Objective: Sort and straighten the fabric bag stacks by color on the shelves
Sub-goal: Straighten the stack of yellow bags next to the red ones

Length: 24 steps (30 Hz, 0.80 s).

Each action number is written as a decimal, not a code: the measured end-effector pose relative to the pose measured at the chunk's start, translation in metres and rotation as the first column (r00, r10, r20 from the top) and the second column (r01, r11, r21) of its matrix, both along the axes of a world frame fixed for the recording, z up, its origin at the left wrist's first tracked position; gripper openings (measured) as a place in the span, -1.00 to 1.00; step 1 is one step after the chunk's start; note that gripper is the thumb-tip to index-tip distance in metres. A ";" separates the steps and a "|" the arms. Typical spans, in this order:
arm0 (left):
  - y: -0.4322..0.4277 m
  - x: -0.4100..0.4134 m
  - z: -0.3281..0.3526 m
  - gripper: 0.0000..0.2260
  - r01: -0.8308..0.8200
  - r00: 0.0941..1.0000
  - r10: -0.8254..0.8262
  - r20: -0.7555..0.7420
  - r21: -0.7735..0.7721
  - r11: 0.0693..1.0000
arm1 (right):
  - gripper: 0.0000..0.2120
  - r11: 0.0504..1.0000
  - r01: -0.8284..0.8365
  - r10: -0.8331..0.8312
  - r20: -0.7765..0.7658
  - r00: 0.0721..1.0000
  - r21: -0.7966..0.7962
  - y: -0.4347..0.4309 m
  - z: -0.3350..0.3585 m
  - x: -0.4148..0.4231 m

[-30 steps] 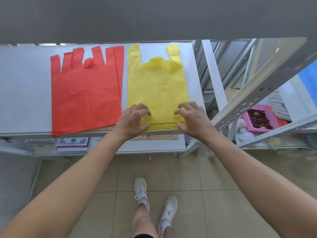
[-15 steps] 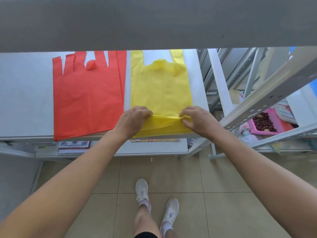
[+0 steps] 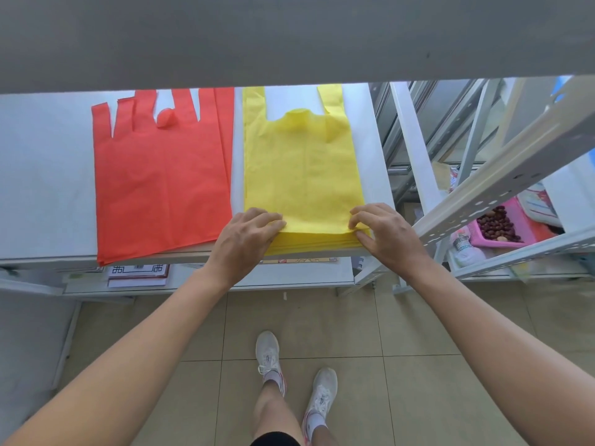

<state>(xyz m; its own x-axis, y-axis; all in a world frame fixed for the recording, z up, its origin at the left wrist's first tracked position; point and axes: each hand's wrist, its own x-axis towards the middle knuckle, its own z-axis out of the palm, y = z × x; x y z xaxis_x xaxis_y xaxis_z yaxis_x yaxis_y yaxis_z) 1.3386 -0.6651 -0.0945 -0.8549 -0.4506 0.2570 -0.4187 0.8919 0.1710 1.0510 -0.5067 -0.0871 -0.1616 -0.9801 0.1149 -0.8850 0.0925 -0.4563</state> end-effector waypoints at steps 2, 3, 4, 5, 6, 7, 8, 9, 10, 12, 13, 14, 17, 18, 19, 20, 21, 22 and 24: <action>0.003 0.001 -0.004 -0.79 0.007 1.000 -0.007 0.021 -0.005 1.000 | -0.90 1.000 -0.025 0.025 0.001 1.000 0.008 0.002 -0.005 -0.001; 0.004 0.001 -0.005 -0.78 0.006 0.999 -0.006 0.033 -0.003 1.000 | -0.93 0.999 -0.034 0.034 -0.005 0.999 0.007 0.002 -0.006 -0.001; 0.005 0.001 -0.007 -0.77 0.006 0.999 -0.006 0.043 -0.001 1.000 | -0.95 0.999 -0.043 0.043 -0.015 0.999 0.007 0.002 -0.007 -0.002; 0.004 0.001 -0.008 -0.75 0.007 0.999 -0.007 0.054 0.000 1.000 | -0.95 0.999 -0.052 0.052 -0.024 0.998 0.012 0.002 -0.007 -0.002; 0.003 0.001 -0.009 -0.72 0.012 0.998 -0.012 0.065 0.000 1.000 | -0.91 0.998 -0.062 0.063 -0.028 0.998 0.020 0.003 -0.007 -0.003; 0.002 0.001 -0.009 -0.69 0.019 0.997 -0.019 0.079 0.001 1.000 | -0.87 0.997 -0.072 0.073 -0.029 0.997 0.031 0.003 -0.007 -0.004; -0.001 0.001 -0.008 -0.67 0.030 0.995 -0.030 0.093 0.000 1.000 | -0.84 0.996 -0.084 0.085 -0.035 0.996 0.039 0.003 -0.006 -0.004; -0.003 0.001 -0.007 -0.65 0.045 0.993 -0.045 0.109 -0.002 0.999 | -0.82 0.994 -0.096 0.098 -0.046 0.994 0.048 0.003 -0.005 -0.005; -0.005 0.001 -0.005 -0.64 0.063 0.990 -0.061 0.127 -0.010 0.998 | -0.81 0.992 -0.109 0.112 -0.062 0.992 0.057 0.002 -0.004 -0.006; -0.008 -0.001 -0.002 -0.64 0.104 0.981 -0.096 0.171 -0.035 0.994 | -0.81 0.988 -0.136 0.144 -0.101 0.984 0.075 0.000 0.000 -0.007; -0.009 -0.002 0.000 -0.64 0.128 0.974 -0.116 0.193 -0.050 0.991 | -0.82 0.985 -0.151 0.160 -0.123 0.979 0.080 -0.002 0.002 -0.007; -0.010 -0.004 0.001 -0.65 0.149 0.968 -0.133 0.211 -0.061 0.987 | -0.82 0.983 -0.165 0.175 -0.141 0.974 0.081 -0.003 0.004 -0.008; -0.014 -0.005 0.006 -0.68 0.201 0.953 -0.177 0.245 -0.079 0.976 | -0.83 0.979 -0.185 0.198 -0.187 0.962 0.084 -0.006 0.006 -0.007; -0.015 -0.004 0.007 -0.70 0.220 0.948 -0.189 0.255 -0.097 0.971 | -0.84 0.978 -0.190 0.203 -0.202 0.958 0.082 -0.006 0.006 -0.007; -0.015 -0.003 0.007 -0.71 0.236 0.944 -0.199 0.264 -0.117 0.965 | -0.84 0.978 -0.195 0.208 -0.217 0.954 0.078 -0.007 0.005 -0.007; -0.016 -0.003 0.006 -0.70 0.249 0.940 -0.205 0.274 -0.135 0.959 | -0.85 0.977 -0.201 0.213 -0.228 0.950 0.073 -0.007 0.005 -0.007; -0.017 -0.002 0.006 -0.67 0.255 0.937 -0.207 0.281 -0.147 0.956 | -0.86 0.976 -0.209 0.218 -0.235 0.947 0.065 -0.008 0.005 -0.007; -0.017 -0.002 0.005 -0.65 0.257 0.935 -0.206 0.289 -0.154 0.954 | -0.86 0.975 -0.216 0.223 -0.238 0.945 0.057 -0.009 0.005 -0.007; -0.018 -0.002 0.006 -0.65 0.248 0.934 -0.197 0.299 -0.143 0.958 | -0.86 0.974 -0.222 0.226 -0.255 0.940 0.042 -0.011 0.006 -0.007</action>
<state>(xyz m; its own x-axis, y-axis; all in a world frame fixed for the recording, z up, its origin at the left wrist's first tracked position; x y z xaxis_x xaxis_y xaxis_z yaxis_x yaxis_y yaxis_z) 1.3364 -0.6833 -0.0885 -0.9763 -0.2102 0.0511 -0.2141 0.9726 -0.0910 1.0440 -0.5173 -0.0814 0.0956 -0.9892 0.1108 -0.9704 -0.1174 -0.2109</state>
